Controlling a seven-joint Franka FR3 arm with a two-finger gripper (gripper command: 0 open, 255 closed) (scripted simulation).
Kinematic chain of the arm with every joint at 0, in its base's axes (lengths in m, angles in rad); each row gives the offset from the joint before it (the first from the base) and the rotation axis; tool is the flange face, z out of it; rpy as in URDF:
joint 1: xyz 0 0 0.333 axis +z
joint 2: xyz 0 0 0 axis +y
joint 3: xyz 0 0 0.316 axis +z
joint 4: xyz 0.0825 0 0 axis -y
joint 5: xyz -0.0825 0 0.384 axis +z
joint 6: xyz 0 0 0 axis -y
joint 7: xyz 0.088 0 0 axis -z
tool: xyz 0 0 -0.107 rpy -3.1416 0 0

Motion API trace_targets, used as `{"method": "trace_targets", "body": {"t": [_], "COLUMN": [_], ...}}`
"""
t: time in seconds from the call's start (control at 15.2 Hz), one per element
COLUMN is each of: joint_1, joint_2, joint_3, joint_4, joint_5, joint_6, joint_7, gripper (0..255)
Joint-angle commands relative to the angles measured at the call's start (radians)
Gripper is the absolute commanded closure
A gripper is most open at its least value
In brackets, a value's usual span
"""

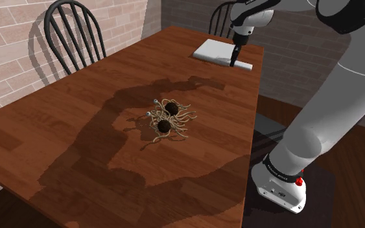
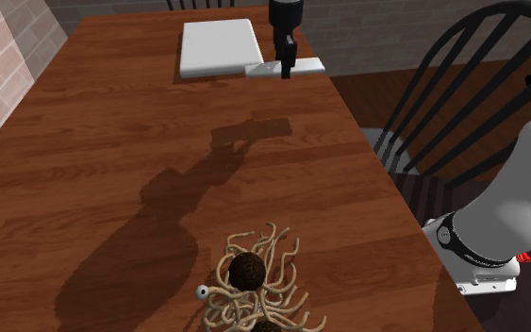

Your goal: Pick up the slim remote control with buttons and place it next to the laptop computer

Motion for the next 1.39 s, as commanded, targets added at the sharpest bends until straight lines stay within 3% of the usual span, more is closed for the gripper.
{"method": "trace_targets", "body": {"t": [0.0, 0.59, 0.99, 1.32], "joint_1": [-0.027, -0.181, -0.333, -0.332], "joint_2": [0.036, 0.245, 0.445, 0.458], "joint_3": [-0.019, -0.075, -0.080, -0.074], "joint_4": [0.048, 0.309, 0.596, 0.547], "joint_5": [0.017, 0.122, 0.207, 0.214], "joint_6": [-0.015, -0.091, -0.195, -0.136], "joint_7": [-0.054, -0.283, -0.416, -0.421], "gripper": [255, 255, 255, 255]}}
